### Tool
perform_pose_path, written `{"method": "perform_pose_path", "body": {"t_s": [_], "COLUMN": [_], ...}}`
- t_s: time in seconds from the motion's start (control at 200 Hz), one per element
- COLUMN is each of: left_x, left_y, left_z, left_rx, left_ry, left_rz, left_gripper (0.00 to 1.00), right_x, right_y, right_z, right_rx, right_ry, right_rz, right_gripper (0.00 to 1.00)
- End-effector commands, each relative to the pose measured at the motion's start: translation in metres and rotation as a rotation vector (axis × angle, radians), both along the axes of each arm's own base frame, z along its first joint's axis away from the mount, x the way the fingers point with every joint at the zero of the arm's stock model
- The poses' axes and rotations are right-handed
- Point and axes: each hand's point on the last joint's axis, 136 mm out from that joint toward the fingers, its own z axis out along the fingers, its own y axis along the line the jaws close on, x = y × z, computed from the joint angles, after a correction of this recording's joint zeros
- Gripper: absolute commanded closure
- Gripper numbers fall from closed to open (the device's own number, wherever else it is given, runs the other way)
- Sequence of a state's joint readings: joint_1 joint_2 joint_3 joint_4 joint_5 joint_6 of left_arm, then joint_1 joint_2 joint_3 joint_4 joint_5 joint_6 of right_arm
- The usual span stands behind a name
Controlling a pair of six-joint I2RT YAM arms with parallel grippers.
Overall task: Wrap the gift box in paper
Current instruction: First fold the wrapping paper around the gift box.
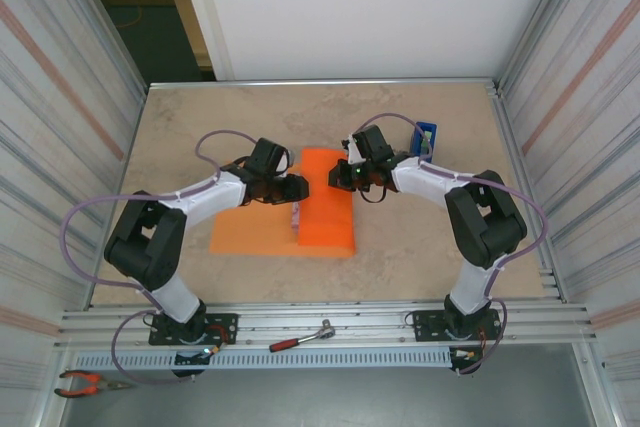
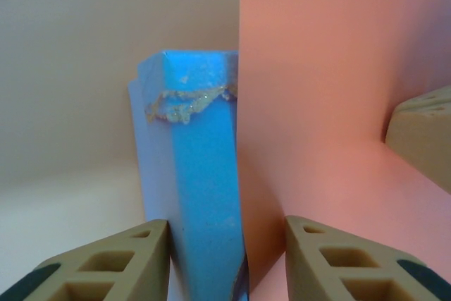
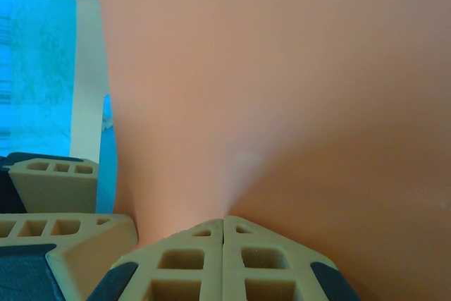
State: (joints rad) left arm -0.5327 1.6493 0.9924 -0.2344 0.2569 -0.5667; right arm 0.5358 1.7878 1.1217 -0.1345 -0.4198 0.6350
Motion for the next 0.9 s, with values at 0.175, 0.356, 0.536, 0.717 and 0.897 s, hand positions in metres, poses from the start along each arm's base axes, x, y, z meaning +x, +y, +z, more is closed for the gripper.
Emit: {"method": "perform_pose_path", "body": {"t_s": [0.175, 0.356, 0.536, 0.717, 0.897], "left_x": [-0.025, -0.026, -0.025, -0.025, -0.023], "left_y": [0.020, 0.021, 0.019, 0.019, 0.016], "left_z": [-0.038, -0.039, -0.038, -0.037, -0.030], "left_rx": [0.113, 0.116, 0.108, 0.106, 0.093], "left_ry": [0.092, 0.096, 0.095, 0.094, 0.088], "left_rz": [0.049, 0.056, 0.056, 0.055, 0.051], "left_gripper": [0.59, 0.59, 0.59, 0.59, 0.58], "right_x": [0.006, 0.005, 0.001, -0.005, -0.009], "right_y": [-0.004, -0.001, 0.004, -0.002, -0.015], "right_z": [0.021, 0.021, 0.006, -0.018, -0.031], "right_rx": [-0.004, 0.000, -0.020, -0.062, -0.077], "right_ry": [0.007, 0.011, 0.034, 0.065, 0.089], "right_rz": [0.006, 0.017, 0.031, 0.030, 0.006], "right_gripper": [1.00, 1.00, 1.00, 1.00, 1.00]}}
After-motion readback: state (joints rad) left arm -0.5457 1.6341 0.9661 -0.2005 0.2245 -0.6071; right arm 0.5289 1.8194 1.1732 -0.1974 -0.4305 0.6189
